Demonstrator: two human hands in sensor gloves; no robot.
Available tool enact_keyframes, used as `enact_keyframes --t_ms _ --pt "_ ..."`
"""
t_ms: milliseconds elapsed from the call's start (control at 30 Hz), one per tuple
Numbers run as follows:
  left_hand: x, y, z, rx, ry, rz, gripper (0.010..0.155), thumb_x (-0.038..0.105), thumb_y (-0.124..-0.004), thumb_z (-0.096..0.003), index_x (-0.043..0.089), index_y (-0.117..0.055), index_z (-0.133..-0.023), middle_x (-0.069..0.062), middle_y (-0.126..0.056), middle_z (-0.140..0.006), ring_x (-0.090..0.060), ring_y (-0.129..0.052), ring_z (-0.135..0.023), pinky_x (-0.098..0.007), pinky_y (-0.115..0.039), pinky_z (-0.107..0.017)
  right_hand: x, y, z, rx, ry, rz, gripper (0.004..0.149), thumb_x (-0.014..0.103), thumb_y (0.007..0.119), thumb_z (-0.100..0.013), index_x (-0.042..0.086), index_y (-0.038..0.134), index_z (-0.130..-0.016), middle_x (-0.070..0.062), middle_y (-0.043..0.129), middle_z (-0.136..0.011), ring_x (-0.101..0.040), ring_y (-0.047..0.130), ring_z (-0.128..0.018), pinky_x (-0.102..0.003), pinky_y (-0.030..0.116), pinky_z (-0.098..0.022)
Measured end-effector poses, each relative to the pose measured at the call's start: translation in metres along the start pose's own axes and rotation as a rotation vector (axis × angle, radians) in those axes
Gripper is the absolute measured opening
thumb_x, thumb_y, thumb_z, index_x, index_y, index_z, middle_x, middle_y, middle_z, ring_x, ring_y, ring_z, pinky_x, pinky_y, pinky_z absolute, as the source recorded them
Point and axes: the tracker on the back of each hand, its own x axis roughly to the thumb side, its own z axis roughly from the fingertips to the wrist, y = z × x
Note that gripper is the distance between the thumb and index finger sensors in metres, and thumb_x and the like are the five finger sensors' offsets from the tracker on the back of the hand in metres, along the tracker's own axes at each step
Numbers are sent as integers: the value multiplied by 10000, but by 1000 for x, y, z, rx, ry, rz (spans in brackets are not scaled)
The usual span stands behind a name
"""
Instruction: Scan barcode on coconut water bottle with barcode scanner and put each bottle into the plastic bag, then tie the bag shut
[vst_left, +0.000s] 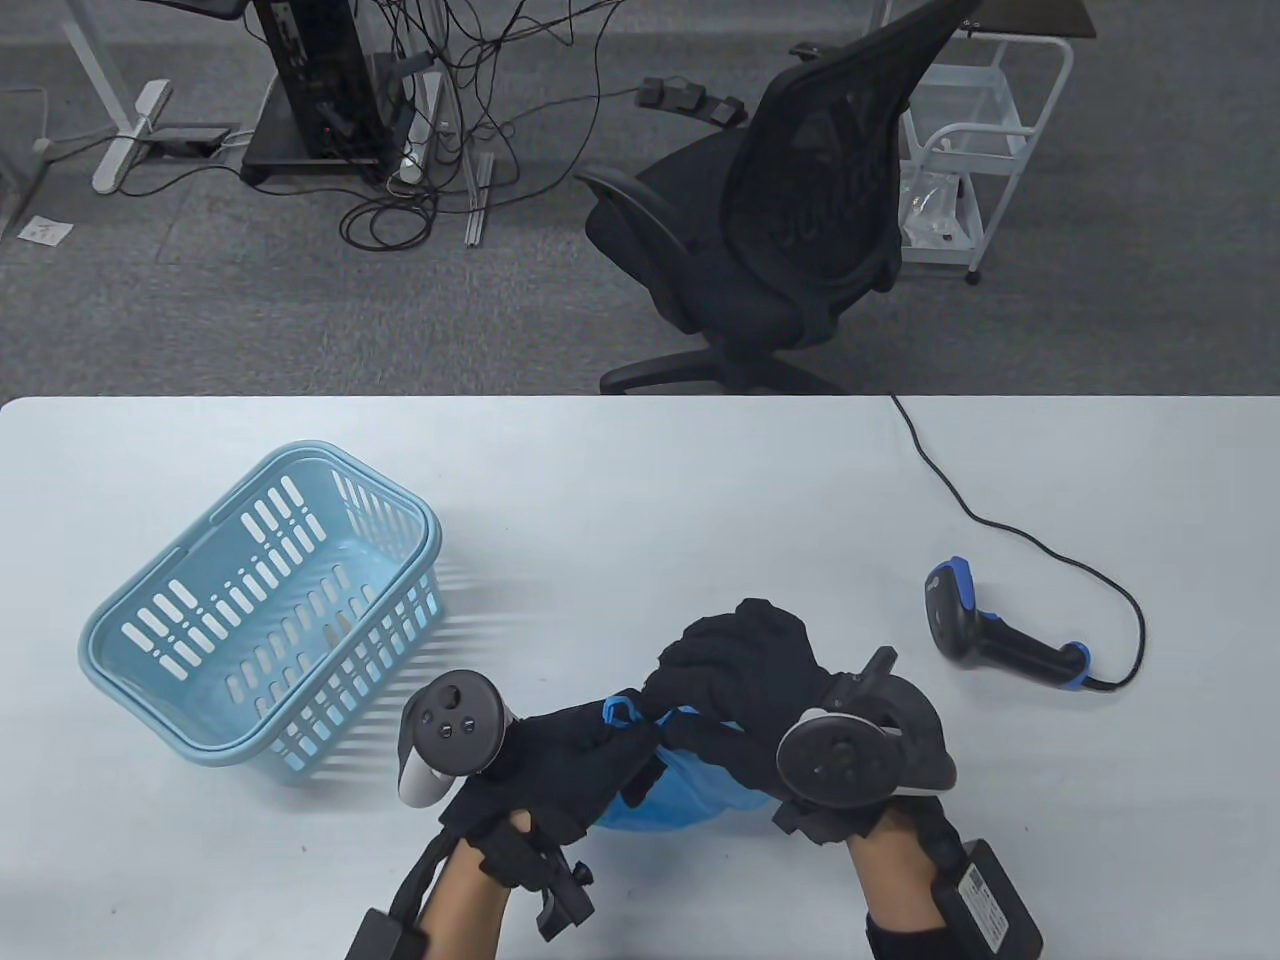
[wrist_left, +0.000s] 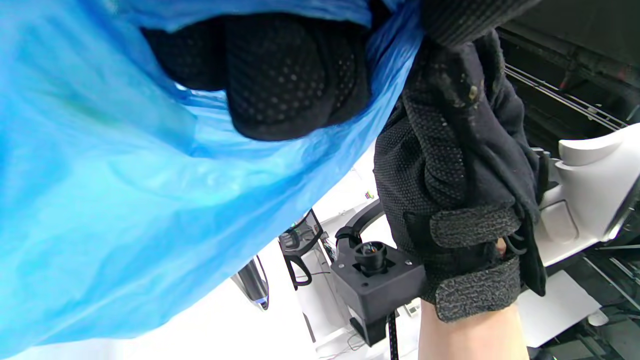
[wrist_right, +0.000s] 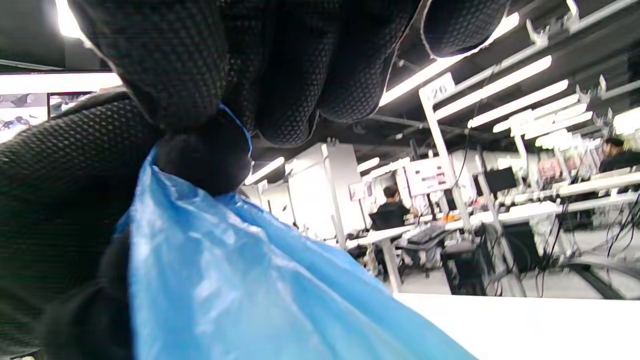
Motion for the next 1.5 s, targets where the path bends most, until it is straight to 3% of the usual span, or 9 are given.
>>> enact_keyframes --t_ms 300,633,767,900,967,1100,1200,1400,1500 --pt "2 -2 3 162 43 13 470 491 -691 -678 254 -837 -1056 1 -997 -832 -177 -1074 -520 -532 -844 -576 3 5 3 -87 8 123 409 381 693 -538 171 749 -884 -21 800 -920 -307 760 -919 -637 527 -748" --pt "-5 -7 5 323 18 28 467 487 -804 -646 195 -971 -970 14 -1076 -731 -148 -1133 -419 -507 -906 -508 -2 11 6 -57 35 185 402 372 680 -537 186 737 -889 -9 783 -930 -298 736 -937 -633 518 -751" --pt "-8 4 10 389 -11 125 421 479 -766 -664 301 -834 -1039 40 -1031 -781 -161 -1105 -490 -518 -869 -563 -5 -3 17 -171 -29 198 364 376 768 -505 244 802 -843 48 823 -913 -241 758 -936 -620 535 -748" --pt "-16 8 8 305 11 138 423 459 -761 -673 275 -825 -1049 44 -1021 -802 -156 -1100 -504 -507 -867 -570 -1 -5 24 -134 -17 173 379 372 744 -522 203 784 -859 7 818 -914 -278 766 -921 -623 549 -741" --pt "-11 7 2 178 11 158 420 434 -793 -665 252 -847 -1039 46 -1044 -739 -156 -1103 -448 -508 -875 -543 2 -8 24 -150 24 154 386 377 737 -525 194 783 -862 -5 823 -907 -286 782 -904 -623 555 -739" --pt "-6 7 2 201 8 169 412 402 -790 -666 224 -846 -1033 108 -1068 -604 -89 -1115 -324 -464 -925 -468 21 -15 26 -174 74 46 393 390 761 -525 178 807 -852 -19 849 -882 -295 803 -883 -626 557 -734" --pt "-14 5 7 320 83 317 412 374 -790 -663 198 -851 -1030 46 -1079 -736 -124 -1160 -417 -477 -928 -483 44 -8 34 -182 45 114 391 399 793 -516 180 831 -838 -16 870 -866 -290 820 -870 -616 573 -727" --pt "-12 4 8 208 103 320 388 351 -905 -622 245 -890 -995 -49 -944 -1012 -185 -1097 -629 -524 -851 -599 33 26 49 -148 94 178 381 447 858 -479 225 865 -789 26 899 -817 -250 855 -833 -582 615 -700" --pt "-4 5 6 214 80 169 360 291 -1001 -559 287 -924 -911 7 -956 -978 -124 -1072 -594 -499 -853 -599 20 30 50 -143 163 106 357 472 884 -460 263 851 -747 40 904 -793 -243 860 -819 -580 613 -698"
